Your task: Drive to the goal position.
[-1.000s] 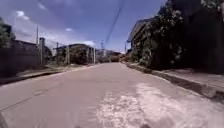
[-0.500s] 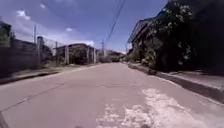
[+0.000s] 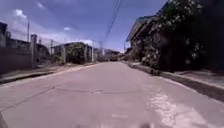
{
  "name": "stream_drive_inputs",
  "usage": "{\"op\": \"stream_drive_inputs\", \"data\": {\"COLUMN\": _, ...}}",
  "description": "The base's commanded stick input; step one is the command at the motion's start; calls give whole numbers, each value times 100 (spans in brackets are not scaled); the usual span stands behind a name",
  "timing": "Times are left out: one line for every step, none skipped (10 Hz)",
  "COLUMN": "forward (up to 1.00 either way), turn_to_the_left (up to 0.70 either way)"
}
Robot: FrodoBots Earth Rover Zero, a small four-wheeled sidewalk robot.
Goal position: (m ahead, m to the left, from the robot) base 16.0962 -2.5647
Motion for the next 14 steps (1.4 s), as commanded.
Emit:
{"op": "stream_drive_inputs", "data": {"forward": 100, "turn_to_the_left": 0}}
{"op": "stream_drive_inputs", "data": {"forward": 100, "turn_to_the_left": 0}}
{"op": "stream_drive_inputs", "data": {"forward": 100, "turn_to_the_left": -1}}
{"op": "stream_drive_inputs", "data": {"forward": 100, "turn_to_the_left": -27}}
{"op": "stream_drive_inputs", "data": {"forward": 100, "turn_to_the_left": -32}}
{"op": "stream_drive_inputs", "data": {"forward": 100, "turn_to_the_left": -32}}
{"op": "stream_drive_inputs", "data": {"forward": 100, "turn_to_the_left": -20}}
{"op": "stream_drive_inputs", "data": {"forward": 100, "turn_to_the_left": 0}}
{"op": "stream_drive_inputs", "data": {"forward": 100, "turn_to_the_left": 0}}
{"op": "stream_drive_inputs", "data": {"forward": 100, "turn_to_the_left": 0}}
{"op": "stream_drive_inputs", "data": {"forward": 100, "turn_to_the_left": 0}}
{"op": "stream_drive_inputs", "data": {"forward": 100, "turn_to_the_left": 0}}
{"op": "stream_drive_inputs", "data": {"forward": 100, "turn_to_the_left": 0}}
{"op": "stream_drive_inputs", "data": {"forward": 100, "turn_to_the_left": 0}}
